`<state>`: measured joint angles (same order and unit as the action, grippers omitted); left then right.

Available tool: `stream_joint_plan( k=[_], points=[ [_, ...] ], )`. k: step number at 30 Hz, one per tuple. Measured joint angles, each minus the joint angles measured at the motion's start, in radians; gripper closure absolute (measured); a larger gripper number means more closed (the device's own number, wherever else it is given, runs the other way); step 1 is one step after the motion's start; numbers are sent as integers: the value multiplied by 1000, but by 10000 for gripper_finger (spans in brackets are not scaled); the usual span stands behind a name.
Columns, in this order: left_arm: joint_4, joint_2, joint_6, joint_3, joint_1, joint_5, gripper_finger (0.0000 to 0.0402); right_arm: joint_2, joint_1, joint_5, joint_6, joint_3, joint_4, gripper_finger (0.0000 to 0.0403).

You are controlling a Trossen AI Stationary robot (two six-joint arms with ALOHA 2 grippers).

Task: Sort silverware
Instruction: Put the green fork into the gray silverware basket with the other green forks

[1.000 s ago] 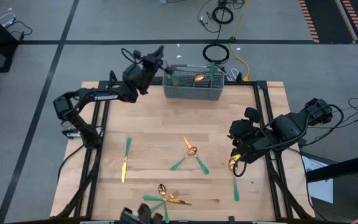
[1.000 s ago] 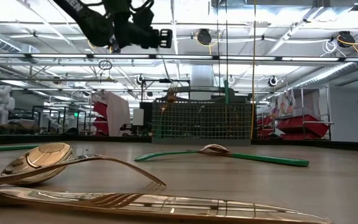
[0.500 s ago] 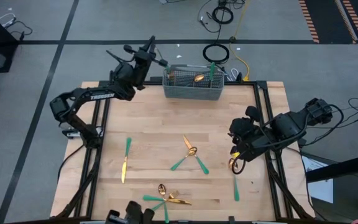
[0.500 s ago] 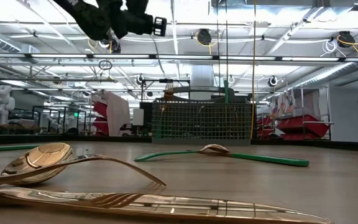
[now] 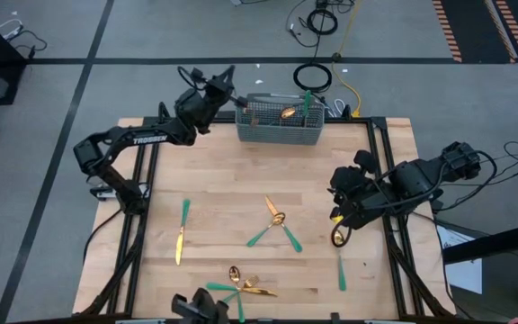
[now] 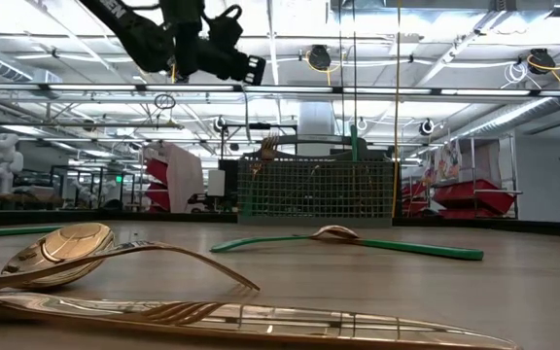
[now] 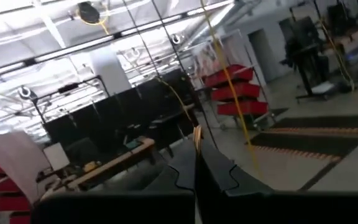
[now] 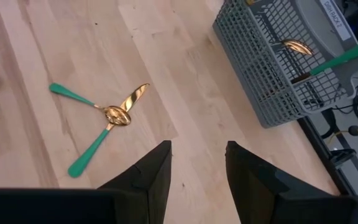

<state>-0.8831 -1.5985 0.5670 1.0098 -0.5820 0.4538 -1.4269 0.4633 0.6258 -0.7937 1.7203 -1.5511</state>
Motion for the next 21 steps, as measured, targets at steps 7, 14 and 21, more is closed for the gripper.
stream_joint_plan(
  k=[7, 14, 21],
  points=[
    [-68, -111, -63, -3, -13, 1, 400, -1, 0, -3, 0, 0, 1, 261],
    [-125, -244, -55, -3, -11, 26, 400, -11, 0, -20, -2, 0, -7, 261],
    [-121, -306, -55, -3, -11, 49, 381, -11, 0, -25, -6, 0, -13, 261]
  ],
)
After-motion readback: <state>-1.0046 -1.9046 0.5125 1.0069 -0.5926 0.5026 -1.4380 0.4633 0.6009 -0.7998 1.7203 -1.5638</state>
